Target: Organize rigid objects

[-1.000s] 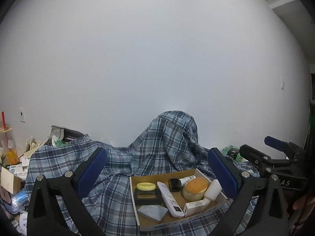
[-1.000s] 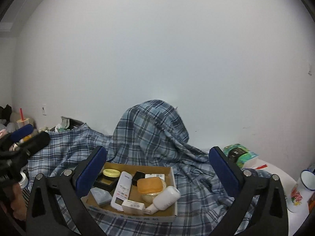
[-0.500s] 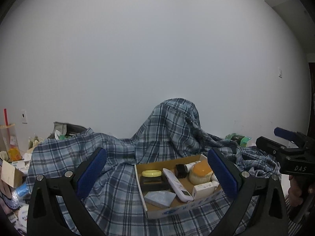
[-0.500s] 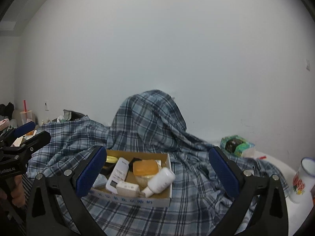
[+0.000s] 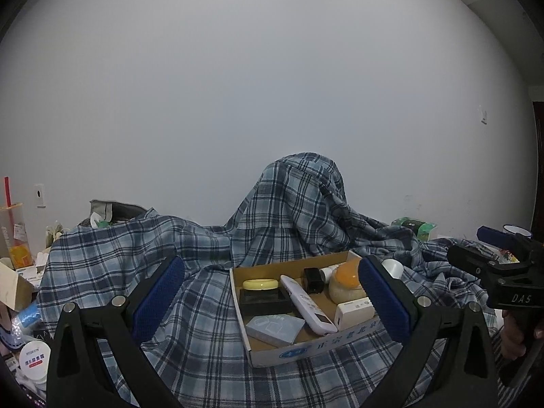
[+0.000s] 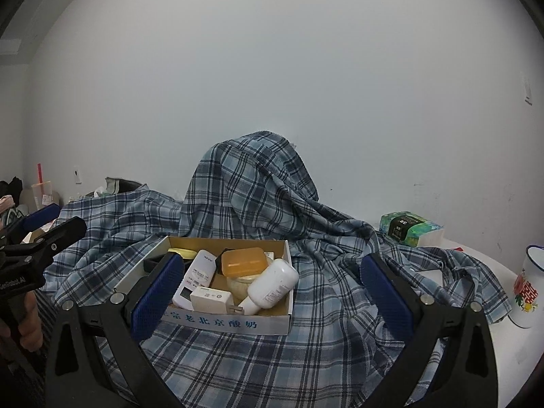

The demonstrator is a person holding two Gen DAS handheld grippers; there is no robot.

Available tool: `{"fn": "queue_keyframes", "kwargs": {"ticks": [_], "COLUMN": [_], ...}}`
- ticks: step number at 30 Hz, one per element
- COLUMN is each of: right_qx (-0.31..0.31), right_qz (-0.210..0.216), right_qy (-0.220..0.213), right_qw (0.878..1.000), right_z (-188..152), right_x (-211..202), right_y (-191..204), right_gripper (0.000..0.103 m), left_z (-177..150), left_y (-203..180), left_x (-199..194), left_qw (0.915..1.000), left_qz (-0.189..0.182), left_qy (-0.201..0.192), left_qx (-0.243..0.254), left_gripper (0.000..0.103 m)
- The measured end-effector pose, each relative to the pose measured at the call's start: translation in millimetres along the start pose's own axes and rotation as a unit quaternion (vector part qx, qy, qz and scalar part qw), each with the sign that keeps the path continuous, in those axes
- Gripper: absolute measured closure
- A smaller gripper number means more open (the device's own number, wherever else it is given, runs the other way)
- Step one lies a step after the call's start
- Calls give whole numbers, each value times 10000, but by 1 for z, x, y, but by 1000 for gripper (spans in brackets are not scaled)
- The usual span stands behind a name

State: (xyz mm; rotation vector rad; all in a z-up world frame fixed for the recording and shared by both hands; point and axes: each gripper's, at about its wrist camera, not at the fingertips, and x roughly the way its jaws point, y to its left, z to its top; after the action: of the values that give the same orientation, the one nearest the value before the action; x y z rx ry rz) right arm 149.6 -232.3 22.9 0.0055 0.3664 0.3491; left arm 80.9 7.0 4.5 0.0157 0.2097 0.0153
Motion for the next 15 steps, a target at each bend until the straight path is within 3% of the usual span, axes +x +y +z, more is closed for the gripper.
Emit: {"fn": "queue_keyframes", "kwargs": {"ticks": [15], "right_qx": [2], "right_qz": [-67], "right_qy": [67], "right_qw": [10000], "right_z": [0], "right_x": [2], "right_y": [-1], "right_gripper": [0], "left_z": [2], "left_y": [5], "left_x": [-5], "left_qw": [9998], "left_qz": [123], "left_qy": [-79], "left_qx": [-118], "left_gripper": [0]}}
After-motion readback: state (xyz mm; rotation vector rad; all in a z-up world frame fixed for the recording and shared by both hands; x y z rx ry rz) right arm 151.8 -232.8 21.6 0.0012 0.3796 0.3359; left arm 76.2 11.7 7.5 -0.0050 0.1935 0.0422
